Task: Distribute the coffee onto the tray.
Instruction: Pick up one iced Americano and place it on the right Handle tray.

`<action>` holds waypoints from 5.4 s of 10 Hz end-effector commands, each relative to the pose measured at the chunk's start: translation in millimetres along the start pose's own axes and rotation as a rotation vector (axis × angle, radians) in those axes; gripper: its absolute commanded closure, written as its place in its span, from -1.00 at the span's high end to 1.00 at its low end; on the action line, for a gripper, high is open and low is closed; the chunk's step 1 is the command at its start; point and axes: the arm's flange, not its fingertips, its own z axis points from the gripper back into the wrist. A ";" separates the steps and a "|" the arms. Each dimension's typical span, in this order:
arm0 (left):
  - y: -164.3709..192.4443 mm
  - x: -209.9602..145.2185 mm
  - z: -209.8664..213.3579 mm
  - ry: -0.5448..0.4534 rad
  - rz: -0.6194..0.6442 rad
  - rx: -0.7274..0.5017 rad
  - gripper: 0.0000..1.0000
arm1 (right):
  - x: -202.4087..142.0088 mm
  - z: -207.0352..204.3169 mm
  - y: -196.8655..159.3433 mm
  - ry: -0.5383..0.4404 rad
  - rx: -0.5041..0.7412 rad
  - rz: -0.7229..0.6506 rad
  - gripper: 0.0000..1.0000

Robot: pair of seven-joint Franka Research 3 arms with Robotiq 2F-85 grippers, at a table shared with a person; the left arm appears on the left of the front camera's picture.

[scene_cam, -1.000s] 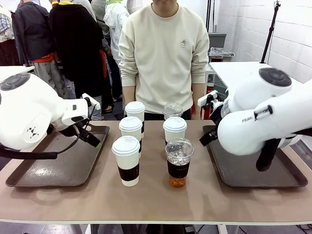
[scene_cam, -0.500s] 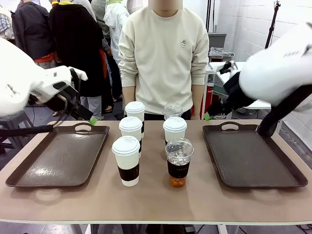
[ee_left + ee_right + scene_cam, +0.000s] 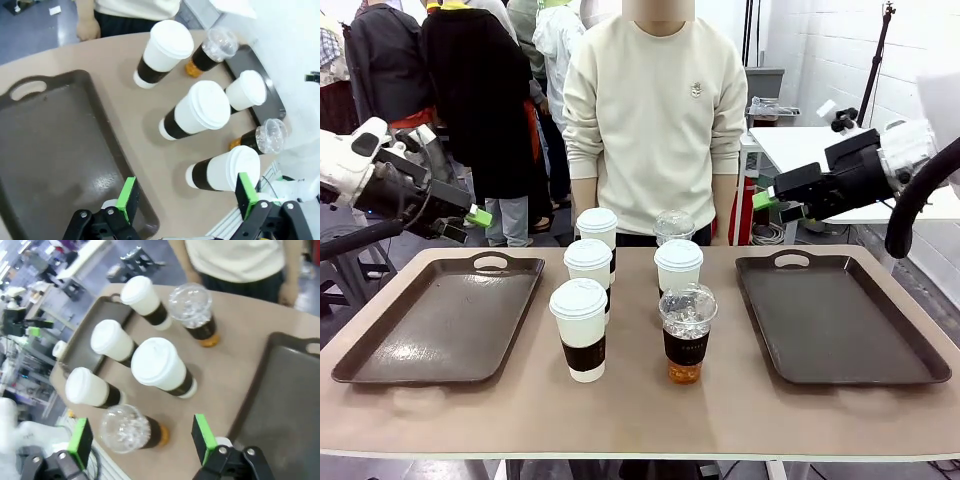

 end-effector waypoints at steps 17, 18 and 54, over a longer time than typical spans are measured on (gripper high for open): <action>87.1 -2.5 -5.1 -0.109 0.145 -0.317 1.00 | -15.9 -4.3 -99.7 -0.051 0.389 -0.311 1.00; 87.2 -1.2 -6.2 -0.112 0.141 -0.318 1.00 | -16.7 -5.4 -100.6 -0.048 0.388 -0.314 1.00; 80.5 -8.2 1.1 -0.084 0.156 -0.275 1.00 | -82.4 -80.1 -87.9 -0.006 0.624 0.968 1.00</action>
